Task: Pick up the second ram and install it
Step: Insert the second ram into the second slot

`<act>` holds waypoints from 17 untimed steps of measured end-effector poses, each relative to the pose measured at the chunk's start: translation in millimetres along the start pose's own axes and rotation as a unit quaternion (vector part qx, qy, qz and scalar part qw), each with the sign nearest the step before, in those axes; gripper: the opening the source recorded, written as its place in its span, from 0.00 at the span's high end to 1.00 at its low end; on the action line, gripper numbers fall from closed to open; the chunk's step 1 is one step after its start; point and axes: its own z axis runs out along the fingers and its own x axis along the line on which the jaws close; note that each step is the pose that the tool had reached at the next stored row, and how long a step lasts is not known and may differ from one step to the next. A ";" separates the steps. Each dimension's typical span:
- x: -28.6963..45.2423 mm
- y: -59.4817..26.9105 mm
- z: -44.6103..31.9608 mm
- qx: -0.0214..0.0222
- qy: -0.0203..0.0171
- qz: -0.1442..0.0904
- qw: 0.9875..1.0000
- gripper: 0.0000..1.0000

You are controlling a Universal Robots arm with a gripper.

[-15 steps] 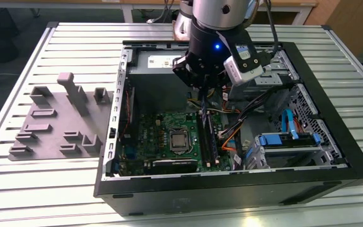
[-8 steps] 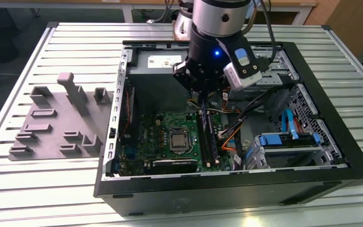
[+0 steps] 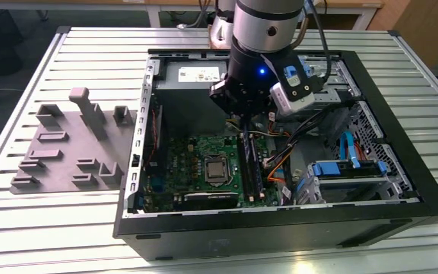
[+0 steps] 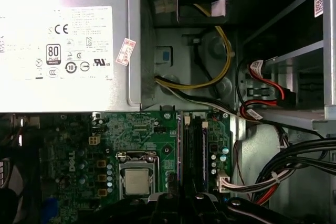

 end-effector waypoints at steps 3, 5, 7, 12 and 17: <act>-0.9 -0.5 5.4 0.000 0.000 0.000 1.000 0.86; -1.4 -1.7 7.9 0.000 0.000 0.000 1.000 0.86; -1.9 -3.4 9.9 0.000 0.000 0.000 1.000 0.86; -3.4 -7.4 15.1 0.000 0.000 0.001 1.000 0.86; -4.0 -9.1 21.2 0.000 0.000 0.002 1.000 0.86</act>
